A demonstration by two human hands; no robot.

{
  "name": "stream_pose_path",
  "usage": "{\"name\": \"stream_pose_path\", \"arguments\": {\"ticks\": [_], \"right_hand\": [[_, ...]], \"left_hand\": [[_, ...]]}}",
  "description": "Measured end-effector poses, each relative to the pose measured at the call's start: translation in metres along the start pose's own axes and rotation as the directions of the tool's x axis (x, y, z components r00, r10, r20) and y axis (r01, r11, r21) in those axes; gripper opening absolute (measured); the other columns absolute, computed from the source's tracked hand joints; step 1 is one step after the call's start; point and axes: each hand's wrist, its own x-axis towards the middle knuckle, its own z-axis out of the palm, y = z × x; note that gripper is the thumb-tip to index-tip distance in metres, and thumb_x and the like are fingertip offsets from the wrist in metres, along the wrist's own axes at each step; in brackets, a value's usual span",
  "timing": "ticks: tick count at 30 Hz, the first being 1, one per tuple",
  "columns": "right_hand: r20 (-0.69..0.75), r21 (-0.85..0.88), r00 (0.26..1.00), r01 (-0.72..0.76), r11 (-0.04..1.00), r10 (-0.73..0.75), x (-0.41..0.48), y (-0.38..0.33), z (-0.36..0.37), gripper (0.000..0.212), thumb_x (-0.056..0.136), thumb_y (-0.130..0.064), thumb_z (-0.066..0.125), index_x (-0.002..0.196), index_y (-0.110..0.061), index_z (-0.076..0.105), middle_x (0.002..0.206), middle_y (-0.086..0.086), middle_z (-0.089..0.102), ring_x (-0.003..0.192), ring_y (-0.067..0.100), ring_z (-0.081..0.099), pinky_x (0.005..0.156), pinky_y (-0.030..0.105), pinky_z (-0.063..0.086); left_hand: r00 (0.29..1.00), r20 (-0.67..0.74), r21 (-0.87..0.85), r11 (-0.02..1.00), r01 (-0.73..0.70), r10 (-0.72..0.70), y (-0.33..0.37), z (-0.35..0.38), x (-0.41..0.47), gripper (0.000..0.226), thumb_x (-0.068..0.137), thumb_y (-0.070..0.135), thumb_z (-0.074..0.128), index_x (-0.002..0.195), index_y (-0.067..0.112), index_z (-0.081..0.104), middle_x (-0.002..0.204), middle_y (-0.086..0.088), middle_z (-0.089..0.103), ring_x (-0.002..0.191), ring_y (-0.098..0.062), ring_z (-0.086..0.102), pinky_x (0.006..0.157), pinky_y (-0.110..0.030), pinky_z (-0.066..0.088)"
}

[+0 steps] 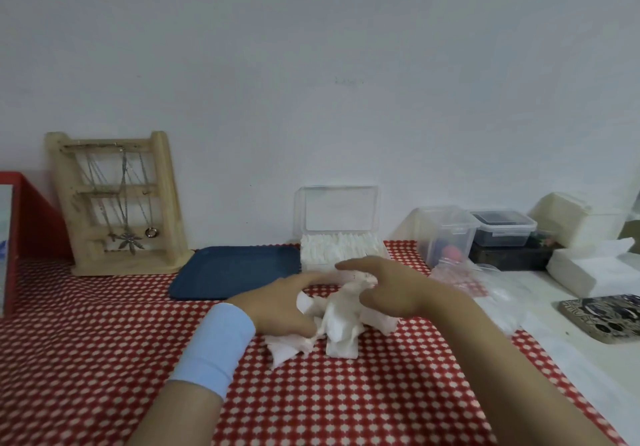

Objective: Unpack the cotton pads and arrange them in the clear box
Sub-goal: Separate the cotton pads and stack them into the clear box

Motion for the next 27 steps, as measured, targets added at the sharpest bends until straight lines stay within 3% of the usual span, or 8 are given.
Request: {"name": "stream_pose_path", "arguments": {"ticks": [2,4,7,10,14,16,22,27], "right_hand": [[-0.053,-0.018,0.996,0.064,0.998,-0.064,0.004,-0.004,-0.003,0.054,0.089,-0.007,0.057,0.136,-0.032,0.060,0.146,-0.008,0.052,0.134,0.013,0.046,0.102,0.025,0.037],[0.023,-0.063,0.996,0.083,0.995,-0.082,0.014,-0.006,0.003,0.051,0.083,-0.015,0.065,0.126,-0.043,0.066,0.142,-0.016,0.053,0.130,0.008,0.047,0.104,0.027,0.040],[0.132,-0.200,0.988,0.102,0.975,-0.077,0.032,-0.004,0.016,0.035,0.080,-0.029,0.076,0.112,-0.044,0.072,0.133,-0.019,0.059,0.121,0.008,0.052,0.102,0.030,0.042],[0.059,-0.044,0.991,0.119,0.992,-0.116,0.041,-0.003,0.015,0.017,0.082,-0.028,0.078,0.097,-0.036,0.076,0.120,-0.016,0.067,0.111,0.007,0.060,0.098,0.029,0.047],[-0.073,0.336,0.991,0.127,0.933,-0.109,0.044,0.000,0.009,0.012,0.087,-0.012,0.073,0.099,-0.014,0.074,0.098,-0.001,0.076,0.086,0.014,0.070,0.083,0.028,0.056],[-0.103,0.433,0.992,0.108,0.895,-0.070,0.045,0.001,0.010,0.011,0.089,-0.010,0.072,0.099,-0.007,0.072,0.088,0.003,0.073,0.077,0.014,0.067,0.076,0.031,0.056],[-0.131,0.595,0.991,0.091,0.799,-0.016,0.042,0.000,0.014,0.012,0.095,-0.017,0.067,0.103,-0.012,0.074,0.092,0.010,0.076,0.076,0.014,0.067,0.069,0.032,0.054],[-0.139,0.652,0.985,0.014,0.758,0.101,0.047,-0.009,0.024,0.017,0.083,-0.024,0.082,0.096,-0.013,0.079,0.092,0.011,0.077,0.075,0.017,0.067,0.066,0.029,0.055]], "left_hand": [[0.997,-0.076,-0.102,0.994,-0.034,0.026,0.007,-0.004,-0.010,0.086,0.066,0.040,0.063,0.147,0.051,0.037,0.140,0.023,0.044,0.128,-0.004,0.049,0.103,-0.025,0.043],[0.973,-0.228,-0.284,0.952,-0.112,0.046,0.009,-0.001,-0.011,0.055,0.083,0.020,0.059,0.134,0.040,0.054,0.134,0.022,0.054,0.129,-0.002,0.049,0.104,-0.023,0.041],[0.876,-0.482,-0.329,0.927,-0.183,0.003,0.004,0.012,-0.008,0.036,0.093,0.005,0.052,0.105,0.035,0.068,0.113,0.020,0.068,0.112,0.001,0.060,0.098,-0.023,0.047],[0.819,-0.574,-0.343,0.912,-0.225,-0.014,-0.002,0.021,-0.006,0.027,0.096,0.010,0.057,0.091,0.031,0.073,0.096,0.017,0.073,0.095,0.001,0.065,0.088,-0.022,0.051],[0.836,-0.548,-0.587,0.722,-0.367,-0.020,0.003,0.021,-0.010,0.024,0.092,0.032,0.057,0.086,0.028,0.079,0.091,0.002,0.076,0.090,-0.013,0.070,0.082,-0.026,0.054],[0.855,-0.517,-0.674,0.635,-0.377,-0.041,0.004,0.020,-0.011,0.022,0.098,0.029,0.060,0.094,0.023,0.080,0.097,-0.005,0.078,0.095,-0.020,0.072,0.084,-0.029,0.056],[0.880,-0.464,-0.683,0.674,-0.282,-0.103,-0.002,0.022,-0.006,0.014,0.096,0.018,0.067,0.105,0.017,0.079,0.094,-0.002,0.080,0.088,-0.014,0.072,0.083,-0.026,0.058],[0.897,-0.418,-0.788,0.548,-0.280,-0.143,-0.007,0.025,-0.009,0.016,0.096,0.016,0.068,0.107,0.014,0.078,0.099,-0.007,0.080,0.090,-0.017,0.075,0.080,-0.027,0.057]]}}
